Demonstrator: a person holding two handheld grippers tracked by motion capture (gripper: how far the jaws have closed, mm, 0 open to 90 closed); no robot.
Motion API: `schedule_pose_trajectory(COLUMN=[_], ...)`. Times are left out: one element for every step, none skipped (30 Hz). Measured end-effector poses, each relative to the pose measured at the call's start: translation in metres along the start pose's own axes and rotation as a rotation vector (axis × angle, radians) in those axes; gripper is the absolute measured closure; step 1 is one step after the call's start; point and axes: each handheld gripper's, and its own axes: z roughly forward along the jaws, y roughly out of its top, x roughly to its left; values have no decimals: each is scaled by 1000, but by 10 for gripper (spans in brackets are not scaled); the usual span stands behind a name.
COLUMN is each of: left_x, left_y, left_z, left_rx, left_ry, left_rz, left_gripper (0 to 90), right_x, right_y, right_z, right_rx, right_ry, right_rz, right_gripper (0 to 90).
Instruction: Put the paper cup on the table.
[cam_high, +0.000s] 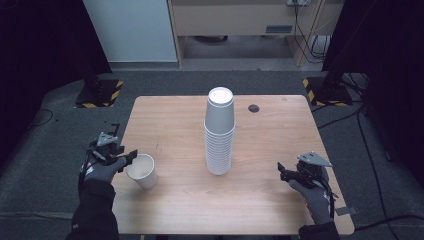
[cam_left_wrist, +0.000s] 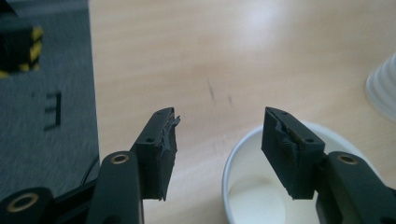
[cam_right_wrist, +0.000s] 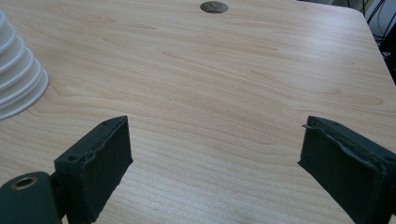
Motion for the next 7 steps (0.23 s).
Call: schedule_pose_trajectory(left_x=[-2,-4,-6,-8,-9,-11,-12], left_y=[-4,-8,-11,-14,-17,-20,-22], left_z=[-2,-4,-5,-6,-8,-9,-10], left_rx=[-42,-70,-105,-128,-158,-191,-223], left_ry=[-8,-12,-3,4,14,21,29], left_rz=[-7,-8,-15,-8,-15,-25,-31], left_gripper=[432,416,410,401,392,391,391], right_x=[0,0,0,0,0,0,0], right_y=[0,0,0,0,0,0,0], right_z=[0,0,0,0,0,0,0], right_rx=[0,-2,-1,0,1,2,3], right_ry=[1,1,0,-1,-1,-3,-5], right_rz=[2,1,0,3,3,0,0], right_gripper=[89,89,89,89,89,89,89])
